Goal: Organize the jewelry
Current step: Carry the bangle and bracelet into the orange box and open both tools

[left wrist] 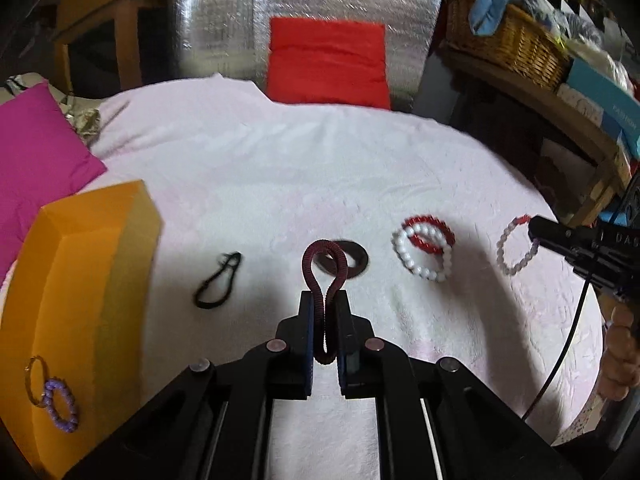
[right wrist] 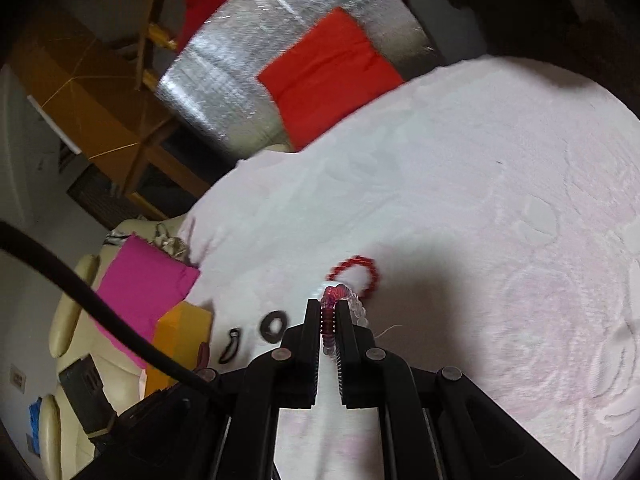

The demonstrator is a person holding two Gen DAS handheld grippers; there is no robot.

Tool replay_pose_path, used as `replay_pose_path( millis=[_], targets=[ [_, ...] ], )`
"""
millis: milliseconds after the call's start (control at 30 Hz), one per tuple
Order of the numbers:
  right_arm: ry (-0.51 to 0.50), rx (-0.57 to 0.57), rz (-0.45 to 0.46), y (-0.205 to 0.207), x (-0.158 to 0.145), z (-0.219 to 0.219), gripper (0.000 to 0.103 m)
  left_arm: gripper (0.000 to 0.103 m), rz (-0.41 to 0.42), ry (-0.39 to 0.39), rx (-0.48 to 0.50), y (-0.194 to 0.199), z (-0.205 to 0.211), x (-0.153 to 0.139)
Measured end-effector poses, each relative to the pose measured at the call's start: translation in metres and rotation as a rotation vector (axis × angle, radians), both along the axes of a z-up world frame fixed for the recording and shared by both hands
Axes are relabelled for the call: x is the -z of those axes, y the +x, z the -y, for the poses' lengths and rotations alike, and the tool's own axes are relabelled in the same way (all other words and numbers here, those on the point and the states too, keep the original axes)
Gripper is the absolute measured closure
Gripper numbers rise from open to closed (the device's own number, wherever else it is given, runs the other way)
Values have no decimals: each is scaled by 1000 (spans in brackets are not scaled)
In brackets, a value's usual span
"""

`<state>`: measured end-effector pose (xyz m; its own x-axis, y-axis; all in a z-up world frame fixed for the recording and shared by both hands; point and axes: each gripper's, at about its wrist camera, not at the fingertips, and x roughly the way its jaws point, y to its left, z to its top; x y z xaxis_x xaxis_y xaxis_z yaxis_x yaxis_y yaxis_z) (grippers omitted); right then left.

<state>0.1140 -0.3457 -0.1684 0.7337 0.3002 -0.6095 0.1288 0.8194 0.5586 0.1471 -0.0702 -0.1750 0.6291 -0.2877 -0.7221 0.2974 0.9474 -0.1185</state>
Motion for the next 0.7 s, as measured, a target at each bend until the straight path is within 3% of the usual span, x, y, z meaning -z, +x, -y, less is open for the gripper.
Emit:
replay_pose_path(
  millis=[267, 700],
  targets=[
    [-55, -102, 25, 10, -10, -66, 95, 93, 29, -30, -102, -5, -58, -16],
    [-114, -254, 64, 24, -4, -175, 95, 93, 27, -32, -277, -8, -153, -15]
  ],
)
